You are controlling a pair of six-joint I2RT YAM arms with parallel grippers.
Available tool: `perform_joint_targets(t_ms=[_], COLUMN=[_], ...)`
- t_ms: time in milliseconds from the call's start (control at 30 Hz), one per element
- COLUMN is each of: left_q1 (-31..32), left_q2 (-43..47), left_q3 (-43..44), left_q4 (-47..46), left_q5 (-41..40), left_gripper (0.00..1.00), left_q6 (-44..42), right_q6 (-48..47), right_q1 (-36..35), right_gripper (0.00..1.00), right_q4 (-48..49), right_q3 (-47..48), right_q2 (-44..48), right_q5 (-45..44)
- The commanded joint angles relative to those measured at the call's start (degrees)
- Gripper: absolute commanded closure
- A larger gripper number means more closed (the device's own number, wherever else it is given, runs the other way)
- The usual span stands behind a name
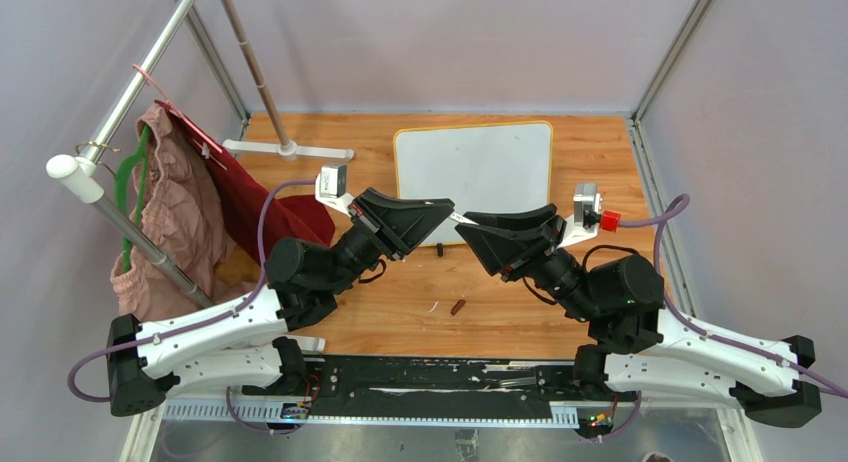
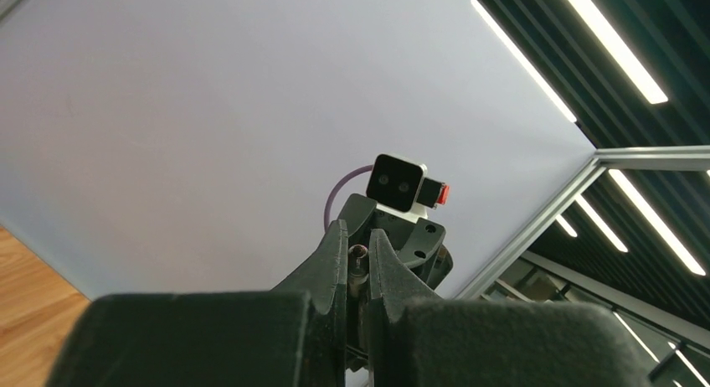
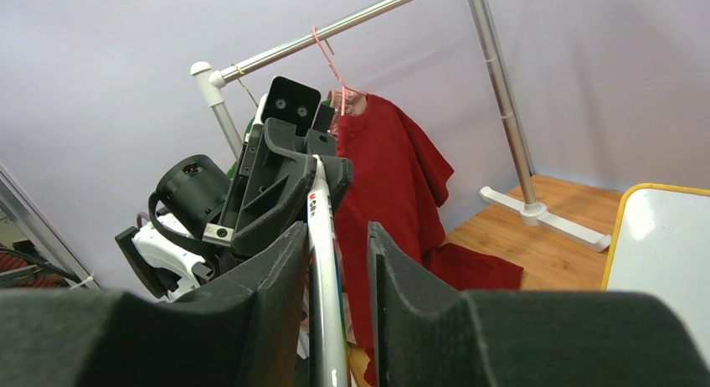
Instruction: Write a sentence on the whiteboard
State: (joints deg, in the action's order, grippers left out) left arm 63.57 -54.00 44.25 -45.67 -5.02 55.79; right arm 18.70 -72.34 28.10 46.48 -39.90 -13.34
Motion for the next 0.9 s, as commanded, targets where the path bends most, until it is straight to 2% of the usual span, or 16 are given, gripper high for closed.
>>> perform_joint_targets(t_ms=[0,300,633,867], left_q1=[0.3,0.3,0.3,0.3], left_q2=[0.1,-0.2,-0.3,0.1], left_q3=[1.0,0.8,-0.3,-1.2], left_q4=[-0.2,-0.2,-2.1,-2.8], left_q5=[-0.1,0.2,-0.4,-1.0], left_gripper=[1.00,1.00,1.00,1.00], left_q6=[-0.6,0.3,1.8,2.1], right_q6=[0.1,-0.5,-0.7,-0.7], right_q1=[0.5,0.5,0.6,0.5], right_gripper=[0.63,0.61,0.76,0.71], right_q4=[0.3,3.1,5.8,7.5], right_q3=[2.0,2.2,1.6,1.1], right_q2=[0.7,-0.3,-1.0,-1.2], right_q5=[-0.6,-0.2,-0.2,-0.9])
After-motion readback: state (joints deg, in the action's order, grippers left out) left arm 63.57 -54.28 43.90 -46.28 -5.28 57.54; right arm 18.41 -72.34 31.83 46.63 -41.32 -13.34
